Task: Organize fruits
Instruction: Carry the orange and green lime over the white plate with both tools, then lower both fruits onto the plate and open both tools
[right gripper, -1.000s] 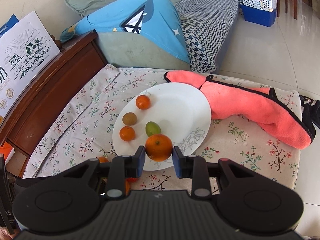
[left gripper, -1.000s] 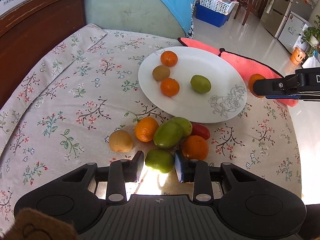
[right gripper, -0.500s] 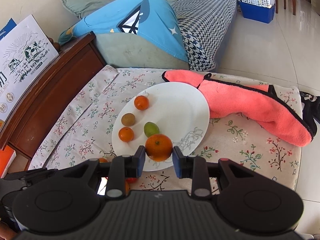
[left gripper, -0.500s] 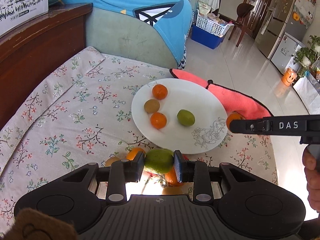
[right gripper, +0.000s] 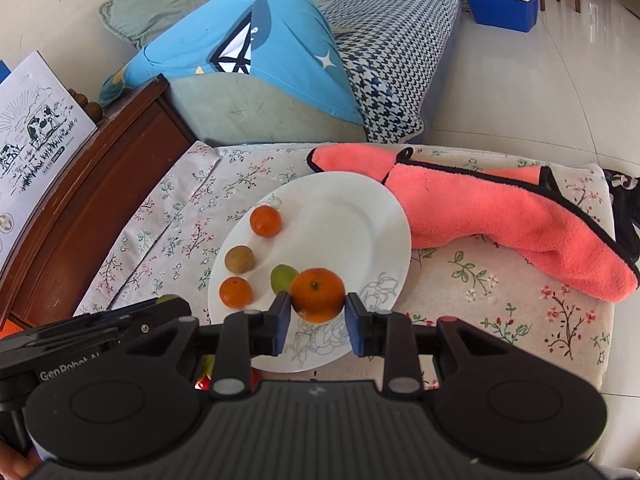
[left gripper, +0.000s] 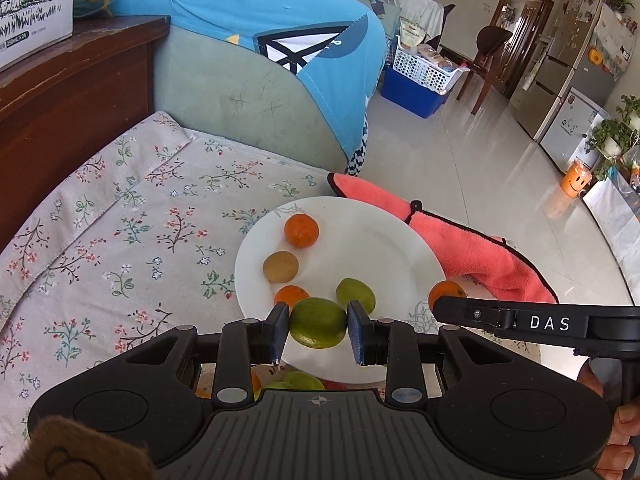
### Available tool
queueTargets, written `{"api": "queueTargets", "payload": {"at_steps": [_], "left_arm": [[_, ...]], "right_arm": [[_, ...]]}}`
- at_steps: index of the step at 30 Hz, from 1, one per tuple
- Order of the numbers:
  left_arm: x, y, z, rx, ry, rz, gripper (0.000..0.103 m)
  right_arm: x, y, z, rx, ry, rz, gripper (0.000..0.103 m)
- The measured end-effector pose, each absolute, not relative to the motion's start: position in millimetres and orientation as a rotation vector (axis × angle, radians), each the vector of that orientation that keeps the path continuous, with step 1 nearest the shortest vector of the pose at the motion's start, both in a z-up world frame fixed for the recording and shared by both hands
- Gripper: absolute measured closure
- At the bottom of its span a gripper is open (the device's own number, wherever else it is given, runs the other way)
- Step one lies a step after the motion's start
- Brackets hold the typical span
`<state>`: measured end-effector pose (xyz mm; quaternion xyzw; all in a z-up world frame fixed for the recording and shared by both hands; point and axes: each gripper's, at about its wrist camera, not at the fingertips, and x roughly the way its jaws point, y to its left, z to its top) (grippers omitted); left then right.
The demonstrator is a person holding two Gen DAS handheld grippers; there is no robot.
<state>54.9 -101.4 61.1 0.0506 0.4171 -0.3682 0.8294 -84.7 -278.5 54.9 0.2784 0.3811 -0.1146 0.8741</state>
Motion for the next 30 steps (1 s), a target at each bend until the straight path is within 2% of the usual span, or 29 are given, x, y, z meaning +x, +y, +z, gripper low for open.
{"api": "queueTargets", "payload": {"at_steps": [12,15,17,18,19,24,30], "left_arm": [[63,-130,35,0.146,0.913,-0.795,0.074],[62,-129,42,0.146,0.886,-0.792,0.07],[60,-127,49,0.15,0.867,-0.786,0.059],[59,-126,51,0.153,0.862,-0.779,0.047],[59,-125,55,0.159,0.855,-0.771,0.04],[61,-115,69,0.174,0.851,-0.733,0.033],[58,-89,80,0.188,0.812,-0.667,0.015]], "right_arm": [[-65,-288,33,0.602,0.845,-0.308,0.071],[-66,-290,34,0.623,0.828,-0.313,0.07],[-67,-289,37,0.63,0.819,-0.309,0.07],[-67,-289,39,0.629,0.814,-0.307,0.07],[-68,-288,40,0.628,0.812,-0.306,0.07],[-70,-284,46,0.623,0.802,-0.291,0.066],[-78,-268,57,0.563,0.793,-0.268,0.057]]}}
